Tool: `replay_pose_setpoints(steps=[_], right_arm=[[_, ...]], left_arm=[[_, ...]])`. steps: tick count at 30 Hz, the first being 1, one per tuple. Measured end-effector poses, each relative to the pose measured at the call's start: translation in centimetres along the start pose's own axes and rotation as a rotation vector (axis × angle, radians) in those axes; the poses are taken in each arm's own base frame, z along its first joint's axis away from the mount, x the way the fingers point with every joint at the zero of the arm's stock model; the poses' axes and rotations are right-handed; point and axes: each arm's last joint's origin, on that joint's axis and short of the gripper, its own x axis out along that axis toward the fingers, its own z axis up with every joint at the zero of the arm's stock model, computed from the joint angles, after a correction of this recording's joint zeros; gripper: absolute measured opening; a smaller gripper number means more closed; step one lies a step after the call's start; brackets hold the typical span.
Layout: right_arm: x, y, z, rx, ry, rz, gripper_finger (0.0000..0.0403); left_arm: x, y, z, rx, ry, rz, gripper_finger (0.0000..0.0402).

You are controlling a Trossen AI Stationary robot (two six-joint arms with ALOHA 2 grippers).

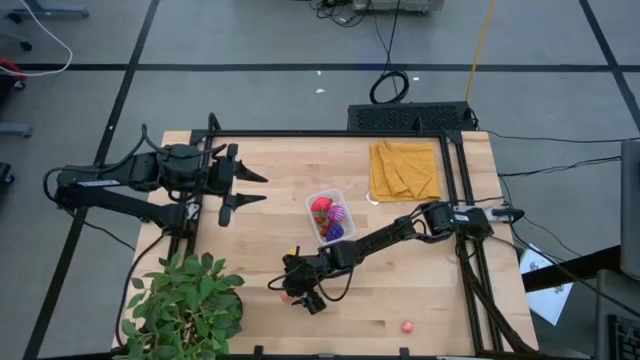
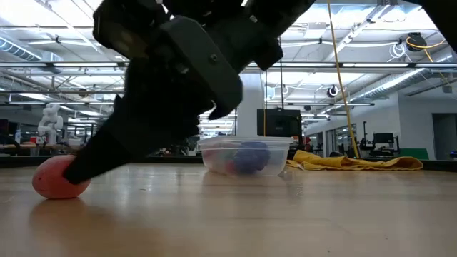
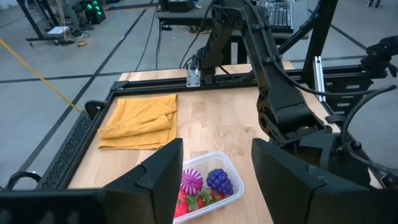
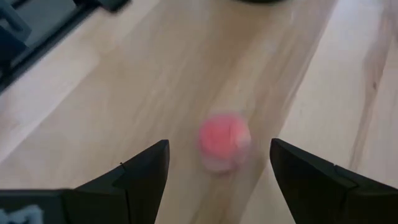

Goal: Pick and placing Produce into tupperware
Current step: Put the left pink peach into the transparent container

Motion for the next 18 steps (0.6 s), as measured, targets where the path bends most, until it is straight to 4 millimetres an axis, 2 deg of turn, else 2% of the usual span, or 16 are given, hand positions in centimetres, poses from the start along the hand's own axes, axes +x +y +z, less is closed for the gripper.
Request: replay_pose_setpoints(steps=[6,18], right_arm=[[1.05,-0.11,-0.77,0.006,-0.002,0.002,0.0270],[1.09,-0.13,-0.57,-0.033,-0.025,-0.002,0.0266]], left_arm=[[0.00,0.00,0.00,0.001,0.000,0.000,0.0196],[0.01,-0.01,-0.02,0.001,0.002,-0.001,0.0196]])
